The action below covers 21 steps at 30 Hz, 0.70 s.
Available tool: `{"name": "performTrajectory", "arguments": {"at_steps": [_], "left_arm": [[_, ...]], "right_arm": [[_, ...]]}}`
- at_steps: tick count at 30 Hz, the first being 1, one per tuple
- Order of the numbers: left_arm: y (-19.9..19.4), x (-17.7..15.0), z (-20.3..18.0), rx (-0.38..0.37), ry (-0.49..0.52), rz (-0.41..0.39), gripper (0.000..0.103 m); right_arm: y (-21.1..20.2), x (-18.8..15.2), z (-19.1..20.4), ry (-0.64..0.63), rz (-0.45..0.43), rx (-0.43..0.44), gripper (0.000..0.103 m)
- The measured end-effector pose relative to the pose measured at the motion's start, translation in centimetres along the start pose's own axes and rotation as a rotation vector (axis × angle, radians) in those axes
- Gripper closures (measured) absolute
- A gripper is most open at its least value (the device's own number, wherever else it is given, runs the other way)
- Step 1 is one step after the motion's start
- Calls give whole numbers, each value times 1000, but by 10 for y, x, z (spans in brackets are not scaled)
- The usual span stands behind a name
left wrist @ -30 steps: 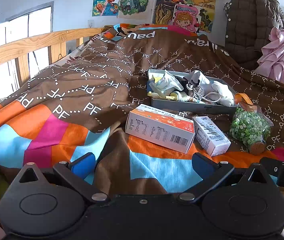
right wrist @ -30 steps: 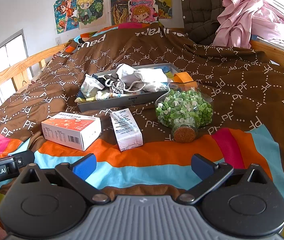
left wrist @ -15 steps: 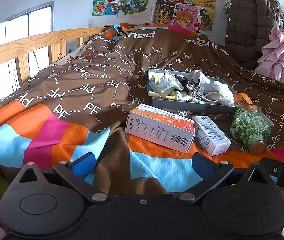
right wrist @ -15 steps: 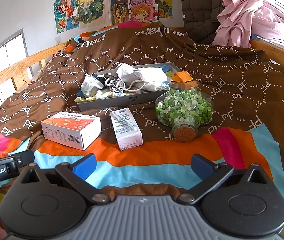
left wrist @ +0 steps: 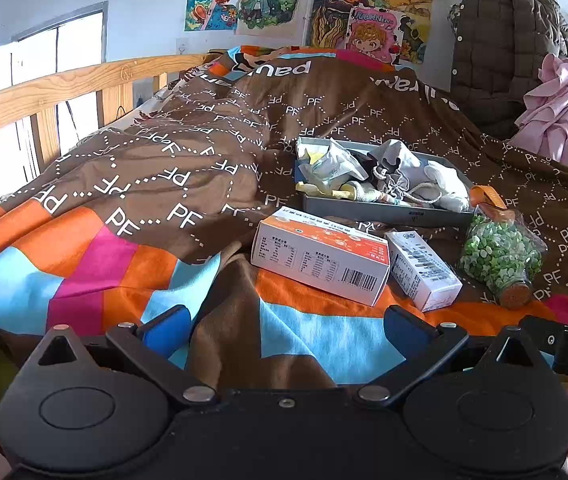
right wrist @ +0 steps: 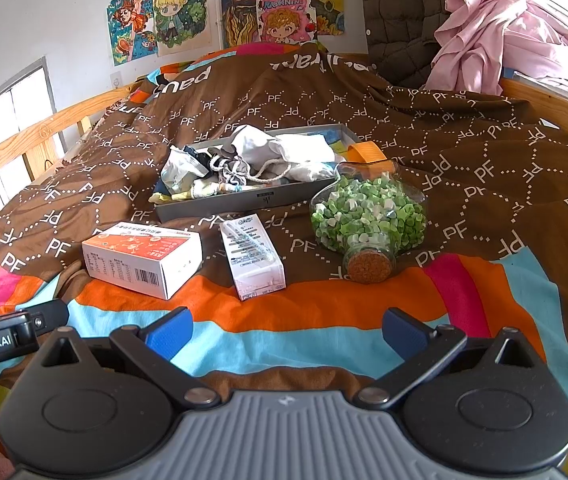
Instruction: Organize soft objects
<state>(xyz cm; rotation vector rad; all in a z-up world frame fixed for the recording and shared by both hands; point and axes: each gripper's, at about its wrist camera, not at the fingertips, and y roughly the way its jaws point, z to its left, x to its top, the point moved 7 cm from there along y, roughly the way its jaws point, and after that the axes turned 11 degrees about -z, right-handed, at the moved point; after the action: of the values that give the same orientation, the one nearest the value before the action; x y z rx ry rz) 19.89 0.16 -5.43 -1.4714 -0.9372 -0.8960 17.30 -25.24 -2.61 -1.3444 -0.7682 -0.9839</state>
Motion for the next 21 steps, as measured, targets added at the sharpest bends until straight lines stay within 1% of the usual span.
{"name": "performTrajectory", "arguments": {"at_steps": [11, 16, 21], "left_arm": [[0, 0, 0, 2, -2, 0, 1], [-5, 3, 3, 23, -20, -28, 1], [-9, 3, 4, 35, -23, -23, 1]], "right_arm": [[0, 0, 0, 0, 1, -1, 0], [0, 0, 0, 0, 1, -1, 0], [0, 0, 0, 0, 2, -1, 0]]}}
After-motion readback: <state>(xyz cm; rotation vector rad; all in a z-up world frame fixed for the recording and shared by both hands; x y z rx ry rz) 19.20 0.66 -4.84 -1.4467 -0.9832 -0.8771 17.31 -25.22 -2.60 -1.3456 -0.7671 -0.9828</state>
